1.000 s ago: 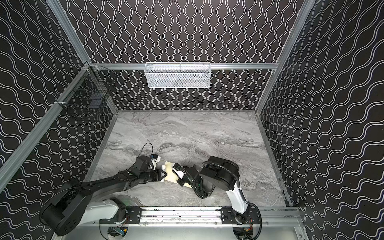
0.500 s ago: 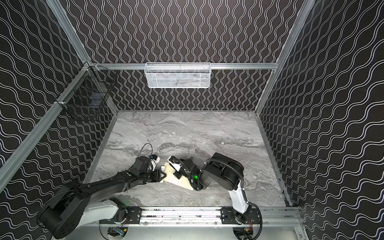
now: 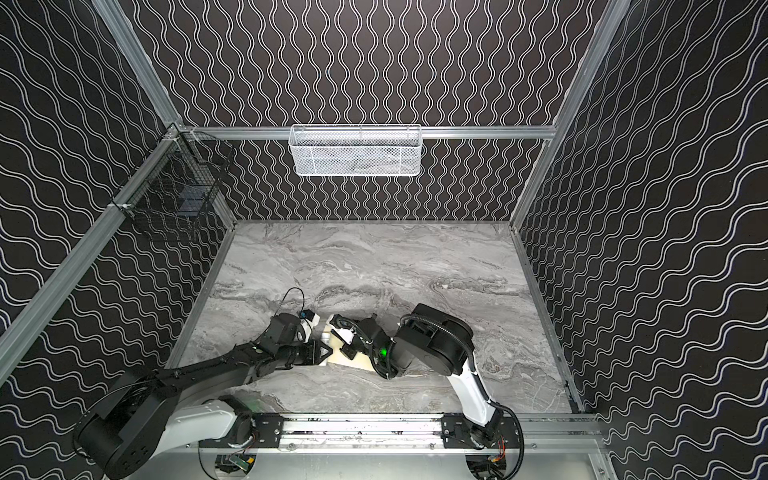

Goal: Place the letter into the envelope and seal it
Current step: 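Slide the right gripper fingertips along the flap, pressing it flat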

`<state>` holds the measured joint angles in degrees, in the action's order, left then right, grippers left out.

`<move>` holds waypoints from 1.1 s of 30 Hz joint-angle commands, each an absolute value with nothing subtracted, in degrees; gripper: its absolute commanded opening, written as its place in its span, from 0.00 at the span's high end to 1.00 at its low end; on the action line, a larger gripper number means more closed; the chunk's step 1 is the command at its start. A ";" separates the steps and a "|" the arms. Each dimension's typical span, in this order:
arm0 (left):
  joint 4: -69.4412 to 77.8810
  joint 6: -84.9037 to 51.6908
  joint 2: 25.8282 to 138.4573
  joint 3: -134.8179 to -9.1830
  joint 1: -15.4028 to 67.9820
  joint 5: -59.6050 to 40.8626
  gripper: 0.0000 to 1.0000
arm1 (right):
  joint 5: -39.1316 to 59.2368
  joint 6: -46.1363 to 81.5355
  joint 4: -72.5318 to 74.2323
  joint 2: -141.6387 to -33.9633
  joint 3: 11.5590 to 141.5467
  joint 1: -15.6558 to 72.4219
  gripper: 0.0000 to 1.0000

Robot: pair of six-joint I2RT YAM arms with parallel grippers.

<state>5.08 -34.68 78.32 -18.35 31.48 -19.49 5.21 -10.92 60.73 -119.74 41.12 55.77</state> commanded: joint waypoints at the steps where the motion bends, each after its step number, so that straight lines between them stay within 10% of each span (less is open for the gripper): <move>1: 5.62 -35.59 77.69 -18.24 31.38 -18.93 1.00 | 7.15 -10.12 56.47 -114.27 39.32 55.99 1.00; 9: 4.88 -35.77 76.98 -18.06 31.42 -18.90 1.00 | 0.65 -4.03 50.48 -98.97 30.03 56.89 1.00; 33: 1.48 -35.60 76.71 -18.45 32.61 -17.94 1.00 | -7.23 1.91 54.95 -103.82 20.32 56.16 1.00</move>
<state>2.61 -35.64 77.01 -18.39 32.64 -19.62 -4.25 0.62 58.39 -103.53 20.93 56.47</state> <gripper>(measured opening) 0.285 0.048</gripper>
